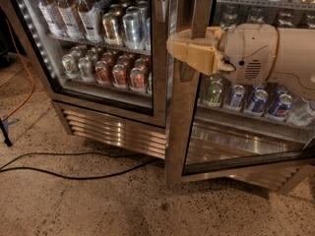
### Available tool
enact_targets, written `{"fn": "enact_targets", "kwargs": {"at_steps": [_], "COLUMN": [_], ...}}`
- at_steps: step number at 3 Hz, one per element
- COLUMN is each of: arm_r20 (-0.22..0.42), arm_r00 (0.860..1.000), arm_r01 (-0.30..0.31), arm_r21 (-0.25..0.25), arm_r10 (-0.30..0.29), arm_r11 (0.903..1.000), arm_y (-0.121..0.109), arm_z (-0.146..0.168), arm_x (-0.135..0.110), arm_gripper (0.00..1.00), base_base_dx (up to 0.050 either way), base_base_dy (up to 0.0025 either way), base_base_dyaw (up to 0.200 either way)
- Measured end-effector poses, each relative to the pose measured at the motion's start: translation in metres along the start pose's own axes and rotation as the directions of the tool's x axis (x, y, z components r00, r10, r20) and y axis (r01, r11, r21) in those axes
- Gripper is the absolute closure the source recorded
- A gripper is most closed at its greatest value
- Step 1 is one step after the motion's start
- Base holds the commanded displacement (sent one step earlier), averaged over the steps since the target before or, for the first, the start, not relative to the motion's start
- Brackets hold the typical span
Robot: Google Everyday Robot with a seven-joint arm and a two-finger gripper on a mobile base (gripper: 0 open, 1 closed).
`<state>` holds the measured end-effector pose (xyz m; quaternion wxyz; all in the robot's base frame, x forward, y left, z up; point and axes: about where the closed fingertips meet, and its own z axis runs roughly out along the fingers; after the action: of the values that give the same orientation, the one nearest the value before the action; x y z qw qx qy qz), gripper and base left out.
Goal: Open right fridge door
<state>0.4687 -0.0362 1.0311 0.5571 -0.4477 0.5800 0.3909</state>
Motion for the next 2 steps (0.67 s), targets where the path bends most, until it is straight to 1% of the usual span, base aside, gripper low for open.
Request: {"fn": "enact_targets", "kwargs": {"at_steps": [1, 2], "arm_r20": [0.0, 0.0], "arm_r00": [1.0, 1.0], "arm_r01": [0.0, 0.0], "arm_r21": [0.0, 0.0], "arm_r10": [0.0, 0.0], "arm_r11": [1.0, 1.0], "arm_y": [0.0, 0.0], "arm_z": [0.0, 0.0], "arm_x": [0.0, 0.0], "arm_gripper": [1.0, 1.0], "base_base_dx": [-0.05, 0.0], "base_base_dy": [-0.00002, -0.00001], "base_base_dyaw": [0.0, -0.198]}}
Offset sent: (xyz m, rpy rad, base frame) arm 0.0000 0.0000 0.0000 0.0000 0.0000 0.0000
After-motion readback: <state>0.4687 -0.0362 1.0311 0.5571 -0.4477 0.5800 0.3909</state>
